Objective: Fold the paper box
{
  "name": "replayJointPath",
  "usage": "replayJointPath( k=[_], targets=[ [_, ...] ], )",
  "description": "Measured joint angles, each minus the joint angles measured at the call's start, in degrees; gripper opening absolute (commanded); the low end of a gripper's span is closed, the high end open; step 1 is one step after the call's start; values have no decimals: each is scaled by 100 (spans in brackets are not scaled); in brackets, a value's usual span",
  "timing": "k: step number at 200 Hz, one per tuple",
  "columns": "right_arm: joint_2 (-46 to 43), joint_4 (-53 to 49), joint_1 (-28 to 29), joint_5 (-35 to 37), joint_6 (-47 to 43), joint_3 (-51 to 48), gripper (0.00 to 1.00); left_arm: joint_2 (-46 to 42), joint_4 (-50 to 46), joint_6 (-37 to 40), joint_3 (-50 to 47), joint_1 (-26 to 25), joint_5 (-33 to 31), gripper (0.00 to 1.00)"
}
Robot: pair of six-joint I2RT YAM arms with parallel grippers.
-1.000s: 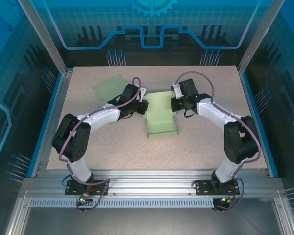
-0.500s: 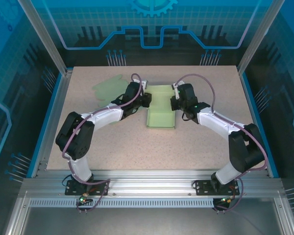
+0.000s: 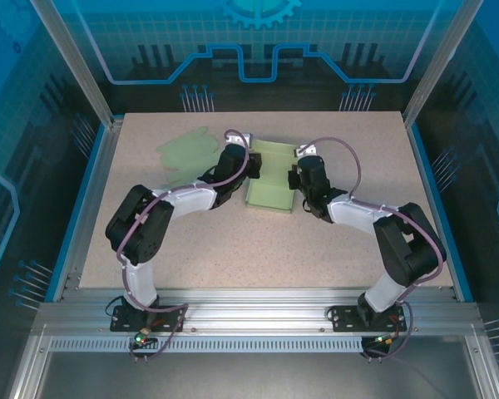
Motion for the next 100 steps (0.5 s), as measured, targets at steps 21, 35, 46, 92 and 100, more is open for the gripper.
replayJointPath(
  k=[21,35,46,92,100],
  targets=[
    [0,175,7,-26,133,-186,15,-2,319,11,-208,-48,-22,19],
    [0,236,26,-66,238,-229,17,-4,522,9,-378,-81,-22,19],
    [0,286,52,-105,345,-264,18,-4,656,9,-501,-96,-48,17],
    [0,291,107,-214,603,-328,14,-72,1128,11,-942,-96,-127,14],
    [0,293,107,-214,623,-328,13,-87,1185,11,-986,-98,-127,14]
  ],
)
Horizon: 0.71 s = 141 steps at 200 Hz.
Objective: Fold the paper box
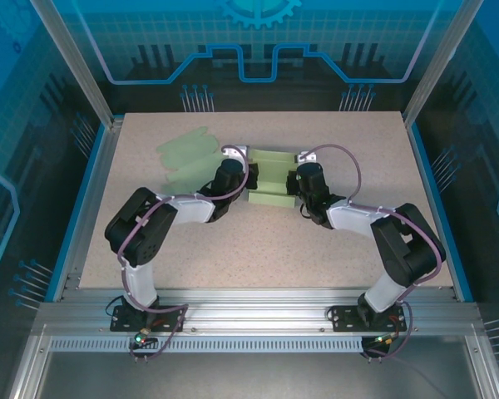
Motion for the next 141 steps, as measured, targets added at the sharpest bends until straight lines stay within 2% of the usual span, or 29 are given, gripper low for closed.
replayJointPath(
  k=[46,98,141],
  targets=[
    [-2,48,37,2,42,-50,12,-153,264,2,-317,-7,0,14],
    [-203,339,308,184,63,-544,11,-306,612,-22,-817,-74,0,15],
    [-444,494,514,352,109,-896,11,-522,907,-173,-1213,-203,61,32]
  ],
)
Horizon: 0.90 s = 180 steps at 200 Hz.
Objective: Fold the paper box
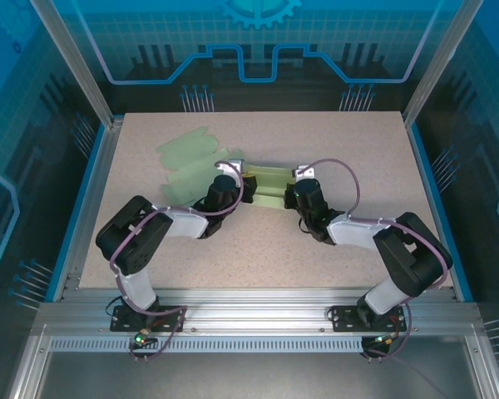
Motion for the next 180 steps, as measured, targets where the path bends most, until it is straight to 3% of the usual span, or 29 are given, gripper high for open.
replayJointPath(
  k=[24,112,153,180],
  targets=[
    [-114,42,87,55,0,-188,11,-170,76,-205,-223,-46,162,45],
    [-227,275,533,166,103,-837,11,-485,483,-1075,-1202,-105,752,62],
    [-227,271,688,295,203,-1021,11,-483,1154,-1615,-1893,-105,966,81],
    [-227,240,697,387,269,-1132,11,-483,1419,-1823,-2092,-105,1099,84]
  ],
)
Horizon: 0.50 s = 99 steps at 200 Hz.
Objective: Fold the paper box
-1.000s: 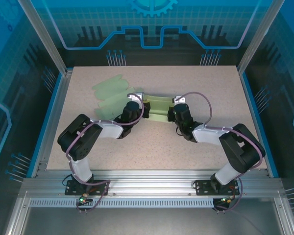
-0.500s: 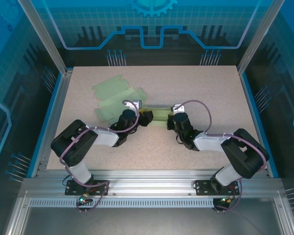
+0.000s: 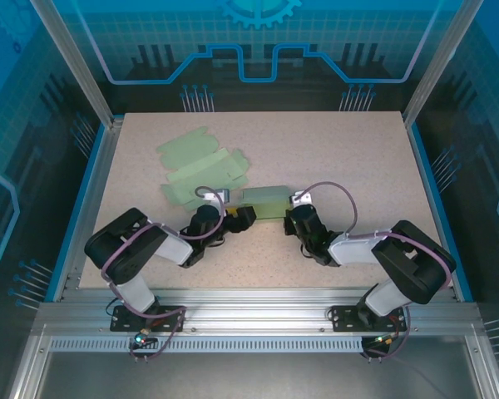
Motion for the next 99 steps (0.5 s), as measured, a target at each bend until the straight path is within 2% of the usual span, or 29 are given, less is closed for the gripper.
replayJointPath(
  k=[28,72,99],
  targets=[
    [0,-4,0,42,66,-7,11,-101,-42,-76,-118,0,52,86],
    [0,-7,0,57,94,-7,12,-756,-767,-52,-269,0,48,88],
    [0,-37,0,59,136,-7,15,-1010,-1163,46,-330,0,52,88]
  ],
)
